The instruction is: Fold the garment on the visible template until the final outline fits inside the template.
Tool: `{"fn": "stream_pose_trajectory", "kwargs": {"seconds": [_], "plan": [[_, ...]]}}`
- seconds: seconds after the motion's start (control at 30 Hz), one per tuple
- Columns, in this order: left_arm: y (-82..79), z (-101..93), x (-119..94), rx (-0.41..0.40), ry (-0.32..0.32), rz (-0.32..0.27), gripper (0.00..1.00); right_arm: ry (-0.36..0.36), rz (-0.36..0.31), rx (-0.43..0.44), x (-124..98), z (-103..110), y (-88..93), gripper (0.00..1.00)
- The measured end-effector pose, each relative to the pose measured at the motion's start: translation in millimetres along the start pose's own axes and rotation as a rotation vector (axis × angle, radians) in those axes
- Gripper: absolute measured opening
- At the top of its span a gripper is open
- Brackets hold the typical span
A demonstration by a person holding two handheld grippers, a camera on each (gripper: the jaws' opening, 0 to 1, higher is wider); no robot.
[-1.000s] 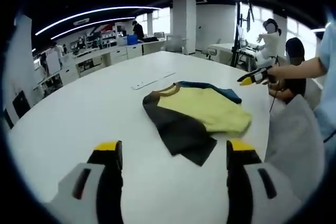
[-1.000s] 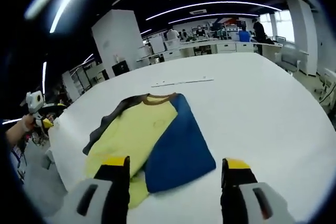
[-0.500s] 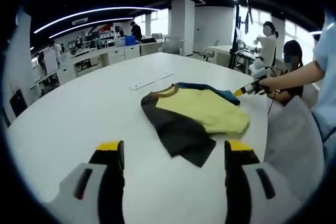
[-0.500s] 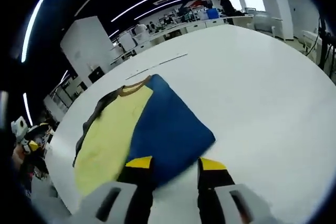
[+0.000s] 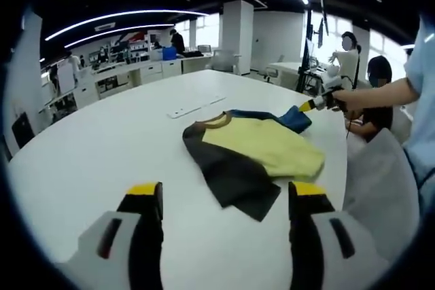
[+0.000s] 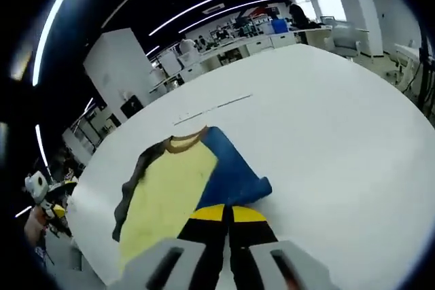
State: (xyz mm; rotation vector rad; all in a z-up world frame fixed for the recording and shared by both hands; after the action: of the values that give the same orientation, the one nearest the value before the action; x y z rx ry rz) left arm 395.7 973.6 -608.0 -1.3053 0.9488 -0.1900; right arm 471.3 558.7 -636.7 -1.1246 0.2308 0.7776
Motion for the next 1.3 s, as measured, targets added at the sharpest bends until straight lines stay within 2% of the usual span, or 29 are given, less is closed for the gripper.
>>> {"fn": "stream_pose_trajectory", "kwargs": {"seconds": [0.13,0.3,0.4,0.5,0.6,0.77,0.93,1.23,1.3], "plan": [[1.5,-1.5,0.4,-0.005,0.002,-0.007,0.72,-0.043,0.008,-0.044,16.4,26.5,-20.8,0.0],[1.0,-1.8,-1.2,-0.012,-0.004,-0.022,0.72,-0.153,0.016,-0.082,48.1,74.8,-38.9,0.0],[1.5,-0.3,-3.3,-0.018,-0.01,-0.03,0.72,-0.206,0.041,-0.101,69.4,101.0,-40.1,0.0],[3.5,0.4,-4.9,-0.027,-0.016,-0.032,0.71,-0.209,0.091,-0.135,98.7,113.5,-27.0,0.0],[7.5,1.7,-6.1,-0.04,-0.022,-0.032,0.71,-0.211,0.134,-0.152,122.1,119.8,-8.0,0.0],[11.1,2.9,-5.4,-0.052,-0.025,-0.026,0.71,-0.185,0.223,-0.172,150.4,116.1,20.1,0.0],[13.3,3.9,0.7,-0.055,-0.019,-0.019,0.71,-0.167,0.257,-0.178,161.6,108.7,31.4,0.0],[9.9,4.2,14.1,-0.054,0.005,-0.01,0.71,-0.157,0.285,-0.176,168.9,102.5,38.1,0.0],[8.8,3.6,16.1,-0.052,0.011,-0.009,0.71,-0.181,0.282,-0.196,168.0,106.1,39.0,0.0]]}}
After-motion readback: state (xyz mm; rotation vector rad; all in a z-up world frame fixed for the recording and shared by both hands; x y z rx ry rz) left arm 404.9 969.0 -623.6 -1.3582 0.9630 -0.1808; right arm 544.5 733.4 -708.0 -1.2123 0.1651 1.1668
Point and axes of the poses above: the point that each gripper's makers call its tool centre point, and the gripper's own axes: x roughly forward along the fingers, z roughly to its left, y roughly out of its underside, the point moved 5 cm from there along -x, roughly backward along the fingers
